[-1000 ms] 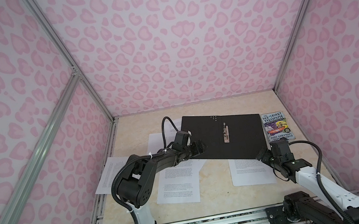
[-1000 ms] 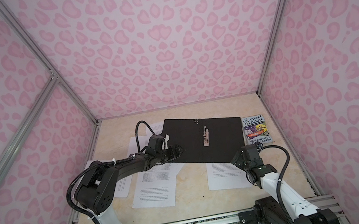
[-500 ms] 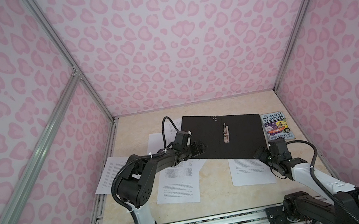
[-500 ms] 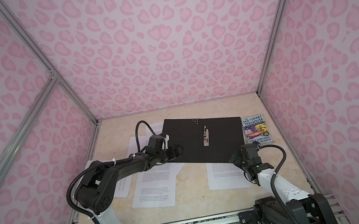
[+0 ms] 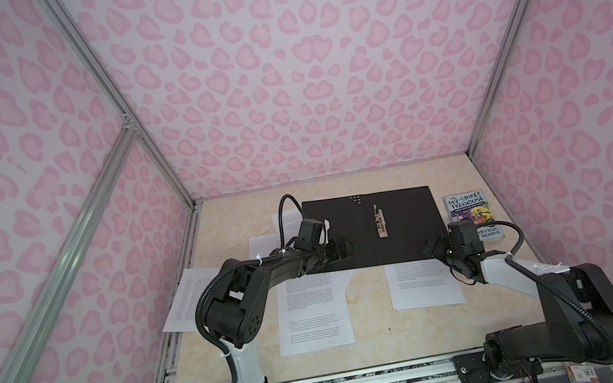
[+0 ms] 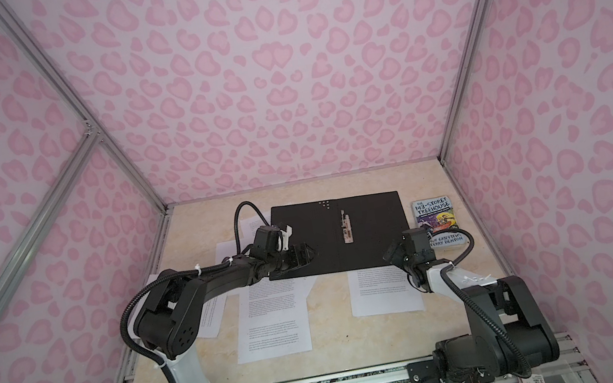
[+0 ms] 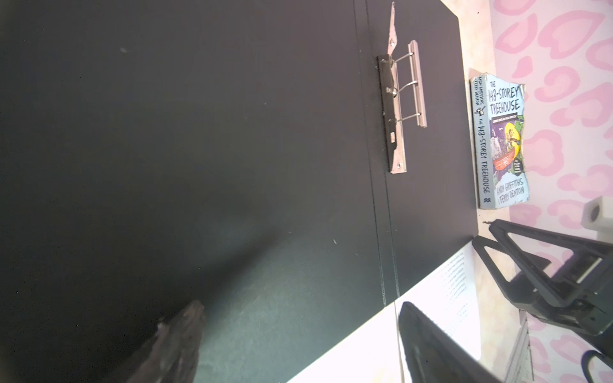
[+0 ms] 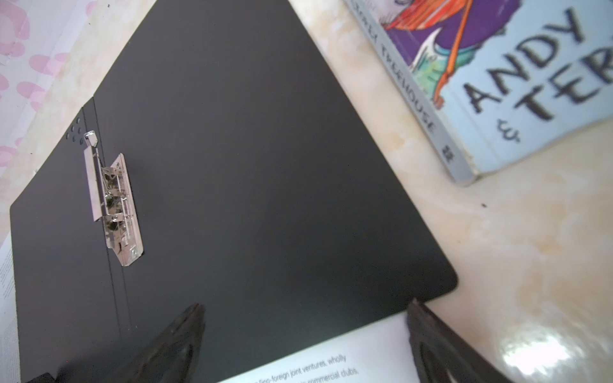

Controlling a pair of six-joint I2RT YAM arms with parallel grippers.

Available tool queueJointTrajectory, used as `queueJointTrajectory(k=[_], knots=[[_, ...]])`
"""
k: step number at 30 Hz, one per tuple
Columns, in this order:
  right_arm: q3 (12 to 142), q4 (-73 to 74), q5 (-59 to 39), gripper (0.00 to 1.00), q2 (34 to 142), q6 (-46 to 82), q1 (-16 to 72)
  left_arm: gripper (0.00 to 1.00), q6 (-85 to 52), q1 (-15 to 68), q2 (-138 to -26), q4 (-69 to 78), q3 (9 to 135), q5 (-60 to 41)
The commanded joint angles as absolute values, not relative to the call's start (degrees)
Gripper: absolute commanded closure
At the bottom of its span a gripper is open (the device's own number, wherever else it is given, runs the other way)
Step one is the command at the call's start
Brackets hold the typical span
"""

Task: Put the files into the folder

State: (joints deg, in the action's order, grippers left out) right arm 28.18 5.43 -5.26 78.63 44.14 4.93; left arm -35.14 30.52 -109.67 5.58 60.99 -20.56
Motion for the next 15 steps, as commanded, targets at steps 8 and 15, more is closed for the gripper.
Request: queueJointTrajectory(k=[8,15], knots=[[27.2,-6.5,-5.0,0.02,70.0,38.9,5.1,0.05,-32.3,32.8,-94.5,3.2,55.3,-24.8],[25.1,-11.2,-8.2,0.01,64.7,38.4,4.9,0.02,-35.9,43.0,-87.9,3.3,50.5,-24.3]])
